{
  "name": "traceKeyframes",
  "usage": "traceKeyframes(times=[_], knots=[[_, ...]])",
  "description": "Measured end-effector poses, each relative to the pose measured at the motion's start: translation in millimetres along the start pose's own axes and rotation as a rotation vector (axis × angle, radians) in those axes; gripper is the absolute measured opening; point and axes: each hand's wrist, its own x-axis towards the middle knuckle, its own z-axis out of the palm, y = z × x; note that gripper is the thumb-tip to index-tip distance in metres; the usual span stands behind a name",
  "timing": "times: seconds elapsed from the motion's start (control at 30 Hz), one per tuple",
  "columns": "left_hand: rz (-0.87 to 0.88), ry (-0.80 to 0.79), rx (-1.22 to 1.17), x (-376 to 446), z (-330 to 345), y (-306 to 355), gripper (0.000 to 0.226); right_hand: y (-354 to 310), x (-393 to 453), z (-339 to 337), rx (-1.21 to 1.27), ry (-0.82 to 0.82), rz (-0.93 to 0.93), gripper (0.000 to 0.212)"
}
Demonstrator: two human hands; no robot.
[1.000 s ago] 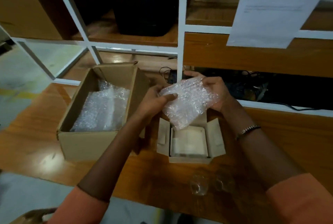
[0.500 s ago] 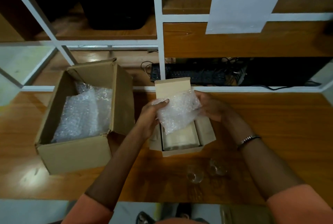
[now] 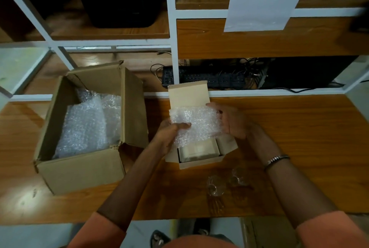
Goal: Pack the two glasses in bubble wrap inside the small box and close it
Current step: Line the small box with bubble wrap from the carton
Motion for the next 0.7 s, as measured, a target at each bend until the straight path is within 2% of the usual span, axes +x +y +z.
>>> traceKeyframes(times=[0.03,0.07,0.17,0.23,0.37,0.43,0.53,0.6,0.7], knots=[[-0.010,-0.012,0.027,0.2,0.2,-0.8,0.104,1.2,0.6,2.2,-0.107,0.017,-0.001,0.056],[-0.012,-0.020,0.052,-1.3,1.6,-0.4,0.100,2.2,1.4,4.4,-0.187,0.048,-0.004,0.062],[0.003,0.038,0.095,-5.2,2.6,1.5,0.044,2.8,1.6,3.1,-0.348,0.150,-0.044,0.067],[0.026,0.104,0.181,-0.6,-1.6,-1.9,0.031,2.8,0.6,-0.2,-0.481,0.216,-0.068,0.068],[0.045,0.150,0.367,1.2,-1.1,-12.9,0.044,9.0,6.5,0.7,-0.911,0.296,-0.063,0.083],[0.092,0.171,0.442,-0.3,-0.1,-17.9,0.039,13.9,9.6,6.8,-1.058,0.331,-0.072,0.090],[0.116,0.171,0.471,-1.0,0.2,-23.5,0.042,17.5,8.9,22.0,-1.297,0.374,-0.256,0.083],[0.133,0.181,0.521,-0.1,0.3,-26.7,0.046,17.8,9.6,31.4,-1.397,0.296,-0.317,0.070],[0.205,0.216,0.667,-0.1,3.1,-31.3,0.056,29.9,17.3,36.9,-1.507,0.084,-0.135,0.070]])
